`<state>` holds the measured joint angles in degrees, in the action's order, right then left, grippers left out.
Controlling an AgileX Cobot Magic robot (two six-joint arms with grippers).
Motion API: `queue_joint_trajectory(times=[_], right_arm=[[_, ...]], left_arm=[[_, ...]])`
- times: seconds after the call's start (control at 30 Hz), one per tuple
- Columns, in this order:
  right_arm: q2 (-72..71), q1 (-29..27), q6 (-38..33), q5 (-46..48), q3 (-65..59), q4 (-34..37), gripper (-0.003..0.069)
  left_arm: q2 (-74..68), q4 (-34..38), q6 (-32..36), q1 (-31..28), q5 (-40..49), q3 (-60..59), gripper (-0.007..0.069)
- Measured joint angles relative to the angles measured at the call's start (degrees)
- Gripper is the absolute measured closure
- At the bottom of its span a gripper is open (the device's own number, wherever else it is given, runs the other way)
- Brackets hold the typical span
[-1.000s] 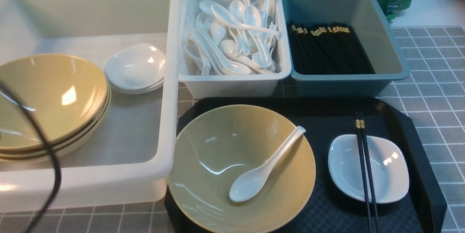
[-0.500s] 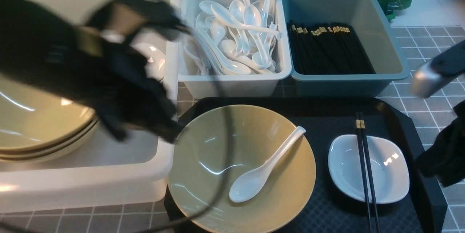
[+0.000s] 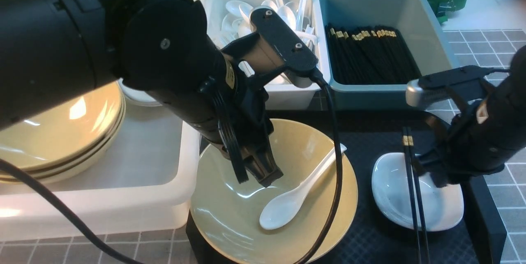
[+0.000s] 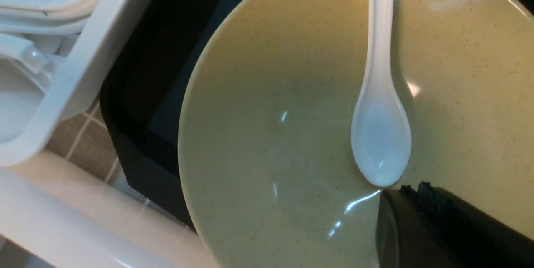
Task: On grey table put chopsticks spoon bowls plates into blue grey white boxes.
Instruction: 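Move the grippers toward the tableware on the black tray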
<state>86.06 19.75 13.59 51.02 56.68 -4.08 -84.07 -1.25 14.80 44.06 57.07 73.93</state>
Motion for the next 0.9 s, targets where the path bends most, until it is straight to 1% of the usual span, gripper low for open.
queue_joint_trajectory(times=[0.03,0.07,0.1,0.17,0.23,0.4,0.5,0.6,0.67,0.7,0.73,0.77,0.87,0.9], right_arm=[[0.9,0.0,1.1,-0.9,0.0,0.2,0.0275],[1.2,0.0,1.3,-1.3,0.0,0.2,0.0266],[2.2,0.0,2.2,-2.6,0.0,0.4,0.0203],[3.2,0.0,2.9,-3.8,0.0,0.6,0.0151],[4.4,0.0,3.2,-5.2,0.0,0.9,0.0117],[7.4,0.0,3.3,-7.1,0.0,1.3,0.0106],[9.4,0.0,3.3,-8.0,0.0,1.3,0.0120],[9.9,0.0,3.3,-8.5,0.0,1.4,0.0181],[9.9,0.0,3.3,-8.5,0.0,1.4,0.0209],[9.9,0.0,3.3,-8.5,0.0,1.4,0.0246],[9.9,0.0,3.3,-8.5,0.0,1.4,0.0257],[10.0,0.0,3.3,-8.6,0.0,1.5,0.0296],[10.3,0.0,3.0,-8.6,0.0,1.5,0.0380],[10.3,0.0,2.8,-8.6,0.0,1.5,0.0392]], left_arm=[[0.0,0.0,0.0,0.0,0.0,0.0,0.0636],[0.0,0.0,0.0,0.0,0.0,0.0,0.0636],[0.0,0.0,0.0,0.0,0.0,0.0,0.0636],[0.0,0.0,0.0,0.0,0.0,0.0,0.0636],[0.0,0.0,0.0,0.0,-0.1,0.0,0.0636],[0.0,0.0,0.0,0.0,-0.4,0.0,0.0636],[0.0,0.0,0.0,0.0,-0.4,0.0,0.0636],[0.0,0.0,0.0,0.0,-0.6,0.0,0.0636],[0.0,0.0,0.0,0.0,-0.7,0.0,0.0636],[0.0,0.0,0.0,0.0,-0.9,0.0,0.0636],[0.0,0.0,0.0,0.0,-0.9,0.0,0.0636],[0.0,0.0,0.0,0.0,-0.9,0.0,0.0636],[0.0,0.0,-0.1,0.0,-1.0,0.0,0.0636],[0.0,0.0,-0.1,0.0,-1.0,0.0,0.0636]])
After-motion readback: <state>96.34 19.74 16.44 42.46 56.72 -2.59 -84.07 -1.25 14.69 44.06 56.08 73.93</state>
